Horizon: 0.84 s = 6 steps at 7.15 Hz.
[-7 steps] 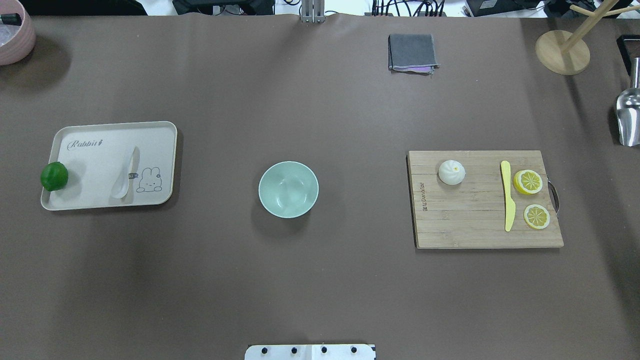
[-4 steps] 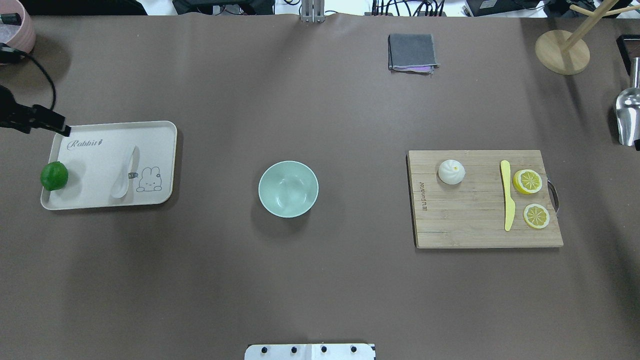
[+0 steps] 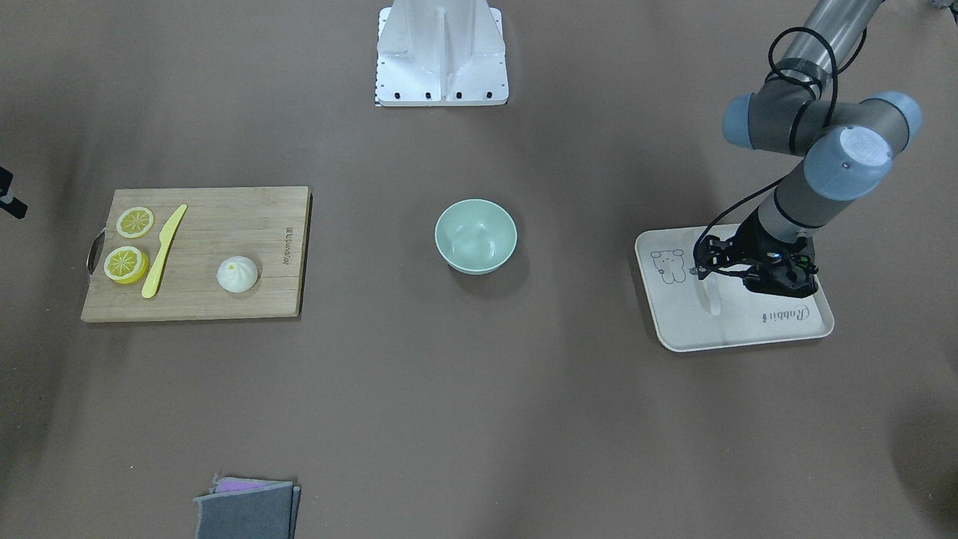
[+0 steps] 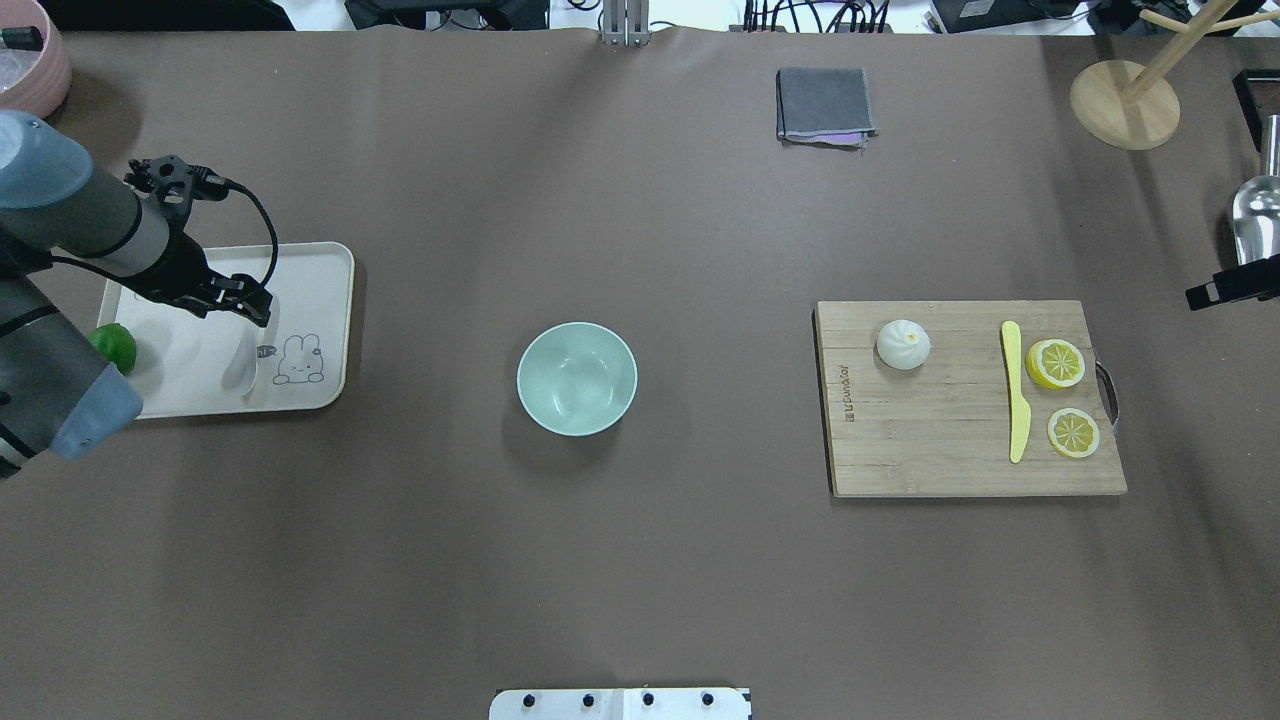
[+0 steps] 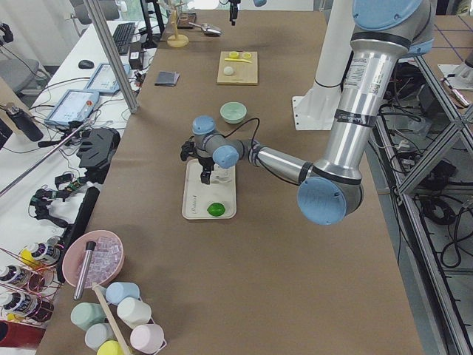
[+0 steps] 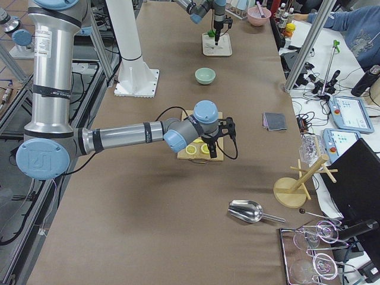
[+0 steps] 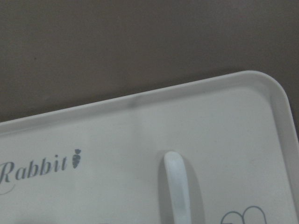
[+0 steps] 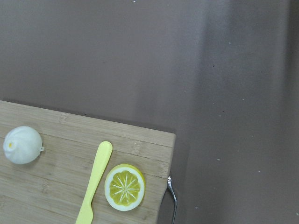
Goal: Put spoon and bun in bowl
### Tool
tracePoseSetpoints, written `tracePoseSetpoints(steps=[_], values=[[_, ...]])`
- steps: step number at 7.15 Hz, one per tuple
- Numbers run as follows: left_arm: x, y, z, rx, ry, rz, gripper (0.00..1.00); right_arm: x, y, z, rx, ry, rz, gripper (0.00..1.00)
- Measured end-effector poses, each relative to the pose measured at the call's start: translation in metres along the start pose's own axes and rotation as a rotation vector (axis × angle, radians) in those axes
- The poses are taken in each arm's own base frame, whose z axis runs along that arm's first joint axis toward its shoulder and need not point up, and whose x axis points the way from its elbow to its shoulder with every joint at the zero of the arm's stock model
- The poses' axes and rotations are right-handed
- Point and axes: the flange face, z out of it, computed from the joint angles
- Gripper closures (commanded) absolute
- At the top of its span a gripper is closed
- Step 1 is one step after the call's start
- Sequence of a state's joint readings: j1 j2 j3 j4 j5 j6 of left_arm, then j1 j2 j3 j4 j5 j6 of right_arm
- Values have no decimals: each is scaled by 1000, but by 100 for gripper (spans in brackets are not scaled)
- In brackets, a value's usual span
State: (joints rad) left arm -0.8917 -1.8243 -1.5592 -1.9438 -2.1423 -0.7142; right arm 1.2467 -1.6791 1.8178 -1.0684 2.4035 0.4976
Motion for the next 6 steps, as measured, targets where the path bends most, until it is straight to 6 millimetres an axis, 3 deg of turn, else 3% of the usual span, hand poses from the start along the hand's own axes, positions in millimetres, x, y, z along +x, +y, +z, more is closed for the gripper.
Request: tracePoseSetpoints(steps=[2, 4, 6], values=[[5, 3, 10, -16, -2, 9, 48, -4, 0, 3, -4, -1, -2, 1], [7, 6, 16, -28, -4, 12, 100, -6, 0, 4, -7, -2, -5, 1], [12, 4, 16, -26, 1, 15, 100, -10, 0, 6, -9, -6, -3, 1]])
